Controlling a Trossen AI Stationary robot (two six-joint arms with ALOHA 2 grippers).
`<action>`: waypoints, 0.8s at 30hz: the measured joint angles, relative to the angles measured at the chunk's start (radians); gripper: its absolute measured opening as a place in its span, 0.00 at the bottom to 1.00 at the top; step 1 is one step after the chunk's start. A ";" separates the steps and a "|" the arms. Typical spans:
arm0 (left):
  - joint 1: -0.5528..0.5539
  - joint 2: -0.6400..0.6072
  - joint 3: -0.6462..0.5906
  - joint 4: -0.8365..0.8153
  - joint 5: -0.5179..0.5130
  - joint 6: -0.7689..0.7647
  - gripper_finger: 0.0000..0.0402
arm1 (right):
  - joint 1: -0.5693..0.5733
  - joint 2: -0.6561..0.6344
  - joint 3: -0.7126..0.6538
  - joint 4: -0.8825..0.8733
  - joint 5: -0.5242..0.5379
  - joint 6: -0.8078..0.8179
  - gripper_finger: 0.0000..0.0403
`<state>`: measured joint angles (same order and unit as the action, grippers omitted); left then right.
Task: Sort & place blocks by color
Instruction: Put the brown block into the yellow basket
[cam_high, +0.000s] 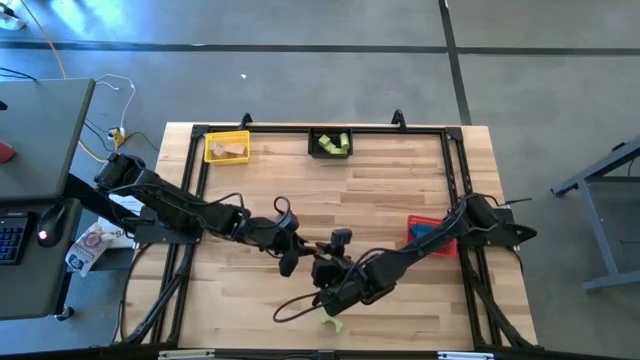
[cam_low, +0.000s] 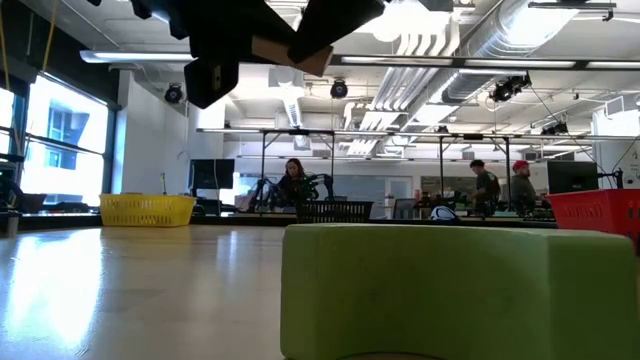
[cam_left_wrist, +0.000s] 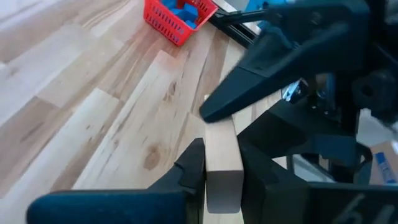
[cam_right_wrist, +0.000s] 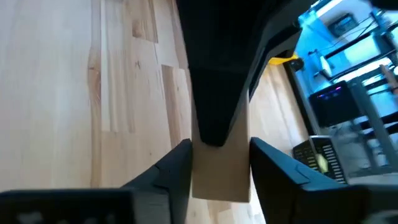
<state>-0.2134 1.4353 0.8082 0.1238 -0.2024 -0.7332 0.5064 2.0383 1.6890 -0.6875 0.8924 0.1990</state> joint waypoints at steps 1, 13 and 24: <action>0.000 0.000 0.000 0.000 -0.004 0.017 0.09 | -0.002 -0.001 0.000 0.001 -0.006 0.003 0.36; 0.059 0.000 0.000 -0.244 -0.164 0.036 0.10 | -0.003 -0.001 0.000 -0.048 -0.008 0.056 0.50; 0.246 0.000 0.000 -0.513 -0.377 0.045 0.10 | -0.015 -0.001 -0.001 -0.102 -0.006 0.092 0.51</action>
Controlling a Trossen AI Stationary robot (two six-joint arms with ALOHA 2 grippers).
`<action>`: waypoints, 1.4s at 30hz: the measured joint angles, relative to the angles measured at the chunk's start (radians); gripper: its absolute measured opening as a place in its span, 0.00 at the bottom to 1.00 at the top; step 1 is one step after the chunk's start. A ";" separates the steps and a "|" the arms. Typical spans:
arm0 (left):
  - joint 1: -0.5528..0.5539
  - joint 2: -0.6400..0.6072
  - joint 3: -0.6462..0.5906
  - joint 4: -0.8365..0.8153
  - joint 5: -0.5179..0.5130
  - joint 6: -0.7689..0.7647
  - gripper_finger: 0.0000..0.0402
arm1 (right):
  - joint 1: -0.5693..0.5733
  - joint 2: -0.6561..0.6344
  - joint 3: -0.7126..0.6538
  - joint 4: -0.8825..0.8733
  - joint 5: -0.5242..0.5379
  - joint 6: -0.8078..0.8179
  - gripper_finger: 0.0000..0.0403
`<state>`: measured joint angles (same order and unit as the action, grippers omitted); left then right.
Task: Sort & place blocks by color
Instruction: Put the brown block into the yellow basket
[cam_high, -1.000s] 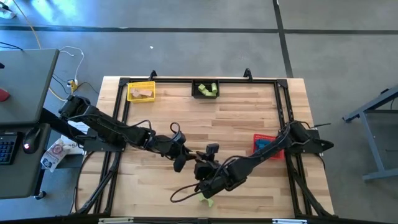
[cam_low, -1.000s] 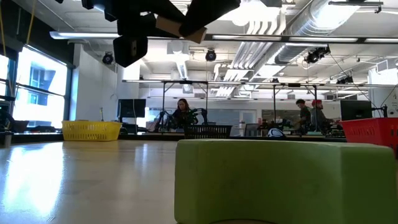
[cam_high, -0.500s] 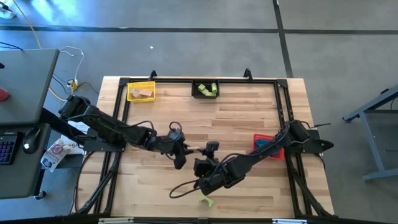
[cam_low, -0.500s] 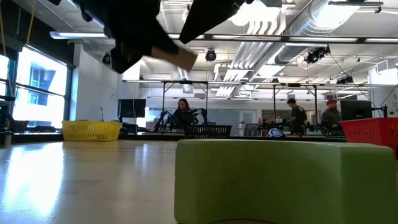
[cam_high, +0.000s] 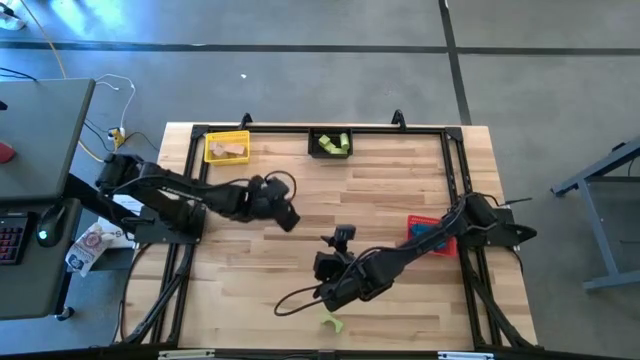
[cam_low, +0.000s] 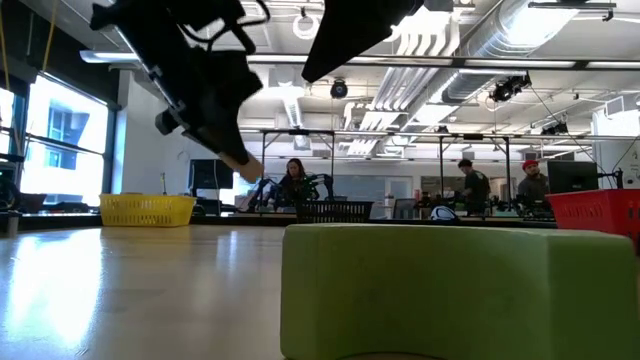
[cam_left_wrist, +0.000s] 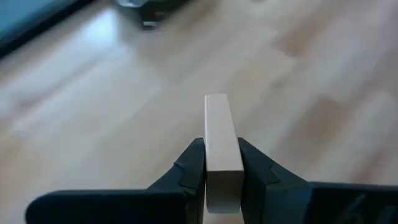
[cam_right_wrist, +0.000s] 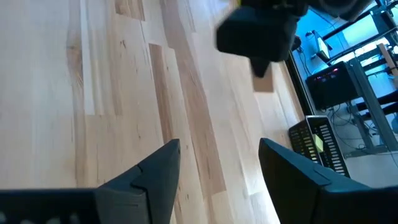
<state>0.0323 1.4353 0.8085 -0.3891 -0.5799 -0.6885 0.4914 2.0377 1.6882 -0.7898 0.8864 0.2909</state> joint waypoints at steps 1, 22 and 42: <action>0.024 0.000 0.000 -0.016 -0.010 0.010 0.10 | -0.002 0.000 0.000 0.000 0.000 0.000 0.51; 0.543 -0.040 0.000 -0.093 -0.061 0.268 0.10 | -0.065 0.001 -0.001 -0.093 -0.023 0.043 0.51; 0.826 -0.068 -0.025 -0.171 -0.060 0.345 0.10 | -0.123 0.001 -0.002 -0.194 -0.026 0.163 0.51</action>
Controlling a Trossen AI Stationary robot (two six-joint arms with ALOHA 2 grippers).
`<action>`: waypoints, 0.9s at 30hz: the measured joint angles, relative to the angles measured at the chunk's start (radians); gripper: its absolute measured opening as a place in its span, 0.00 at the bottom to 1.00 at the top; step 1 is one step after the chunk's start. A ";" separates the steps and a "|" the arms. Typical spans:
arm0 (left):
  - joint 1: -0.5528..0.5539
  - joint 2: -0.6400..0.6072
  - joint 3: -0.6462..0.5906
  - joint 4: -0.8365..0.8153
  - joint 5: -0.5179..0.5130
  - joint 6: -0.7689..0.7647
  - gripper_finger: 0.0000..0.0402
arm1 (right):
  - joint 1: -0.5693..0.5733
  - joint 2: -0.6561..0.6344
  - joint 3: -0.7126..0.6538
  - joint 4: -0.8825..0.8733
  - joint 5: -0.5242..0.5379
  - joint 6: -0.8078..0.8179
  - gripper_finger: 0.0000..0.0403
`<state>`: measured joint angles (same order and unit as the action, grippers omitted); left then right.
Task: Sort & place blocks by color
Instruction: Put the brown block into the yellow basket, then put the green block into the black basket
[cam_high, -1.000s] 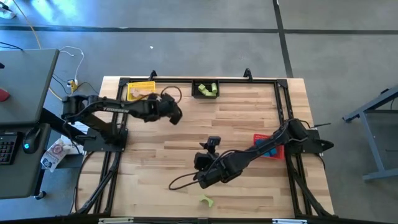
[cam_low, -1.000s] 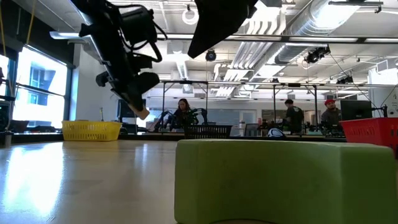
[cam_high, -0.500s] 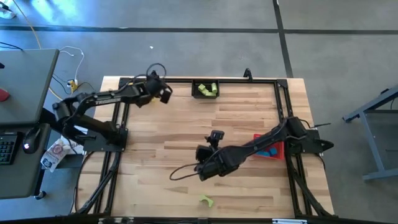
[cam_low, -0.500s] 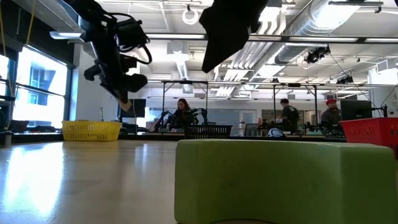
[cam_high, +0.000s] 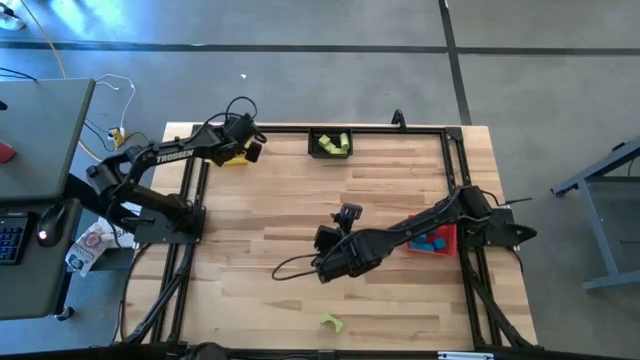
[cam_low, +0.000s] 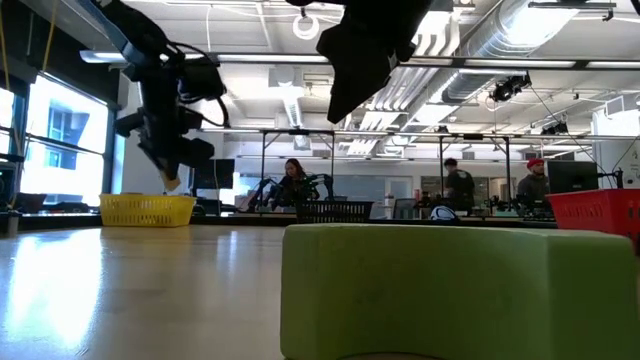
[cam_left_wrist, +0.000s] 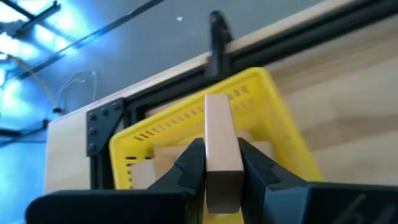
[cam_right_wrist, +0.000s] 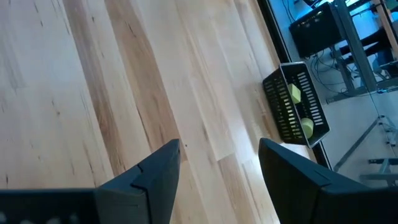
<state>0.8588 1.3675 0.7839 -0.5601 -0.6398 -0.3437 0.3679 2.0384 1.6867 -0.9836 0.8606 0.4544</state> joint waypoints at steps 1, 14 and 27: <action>0.007 0.008 0.000 0.004 -0.004 -0.001 0.10 | 0.000 0.000 0.000 0.000 0.000 0.003 0.51; 0.021 0.037 0.017 0.012 -0.010 0.003 0.18 | 0.000 0.000 0.000 -0.003 -0.032 0.020 0.51; 0.017 0.029 0.017 -0.028 0.053 0.114 0.36 | 0.000 0.001 0.000 -0.018 -0.059 0.020 0.51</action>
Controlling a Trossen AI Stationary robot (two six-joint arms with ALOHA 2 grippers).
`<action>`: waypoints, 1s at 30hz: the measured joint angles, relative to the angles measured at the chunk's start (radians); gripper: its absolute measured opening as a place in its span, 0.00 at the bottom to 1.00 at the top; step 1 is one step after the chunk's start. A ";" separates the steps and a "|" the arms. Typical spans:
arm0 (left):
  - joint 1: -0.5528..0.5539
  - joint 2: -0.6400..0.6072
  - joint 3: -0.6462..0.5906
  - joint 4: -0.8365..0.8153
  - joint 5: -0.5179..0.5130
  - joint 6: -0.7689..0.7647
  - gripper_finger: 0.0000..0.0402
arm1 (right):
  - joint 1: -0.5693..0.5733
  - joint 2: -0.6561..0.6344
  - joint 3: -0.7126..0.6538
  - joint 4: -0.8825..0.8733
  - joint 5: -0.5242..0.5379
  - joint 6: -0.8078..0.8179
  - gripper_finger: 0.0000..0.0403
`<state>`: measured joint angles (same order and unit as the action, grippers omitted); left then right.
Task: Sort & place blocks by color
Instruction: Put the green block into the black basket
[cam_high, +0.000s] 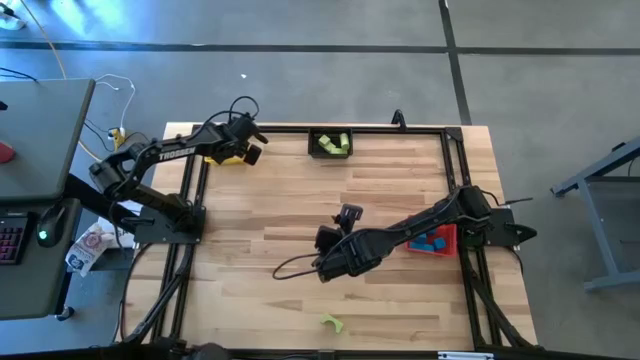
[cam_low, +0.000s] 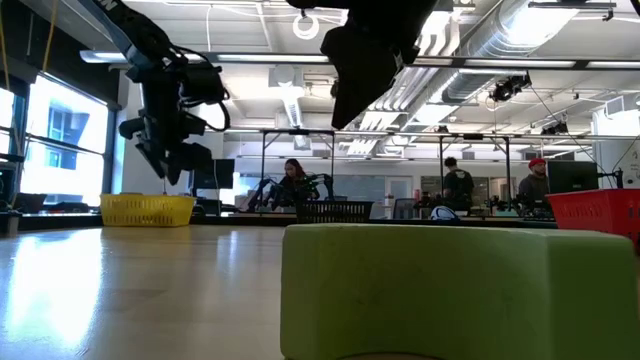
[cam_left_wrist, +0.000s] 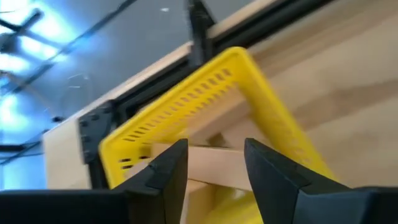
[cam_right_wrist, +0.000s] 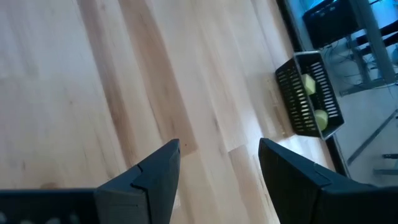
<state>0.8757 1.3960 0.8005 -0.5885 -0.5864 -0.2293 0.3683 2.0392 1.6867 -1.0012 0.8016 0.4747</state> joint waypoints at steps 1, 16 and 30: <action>0.000 -0.006 0.000 0.000 0.022 0.007 0.36 | 0.000 0.000 0.000 -0.002 -0.016 0.000 0.51; -0.198 -0.206 0.000 -0.019 0.340 -0.085 0.34 | 0.002 0.000 0.000 0.022 -0.492 -0.065 0.51; -0.473 -0.265 0.000 -0.064 0.370 -0.256 0.34 | 0.101 0.000 0.000 0.167 -0.680 0.123 0.51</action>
<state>0.4025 1.1313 0.8001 -0.6522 -0.2169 -0.4848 0.4692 2.0392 1.6863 -0.8342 0.1217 0.5975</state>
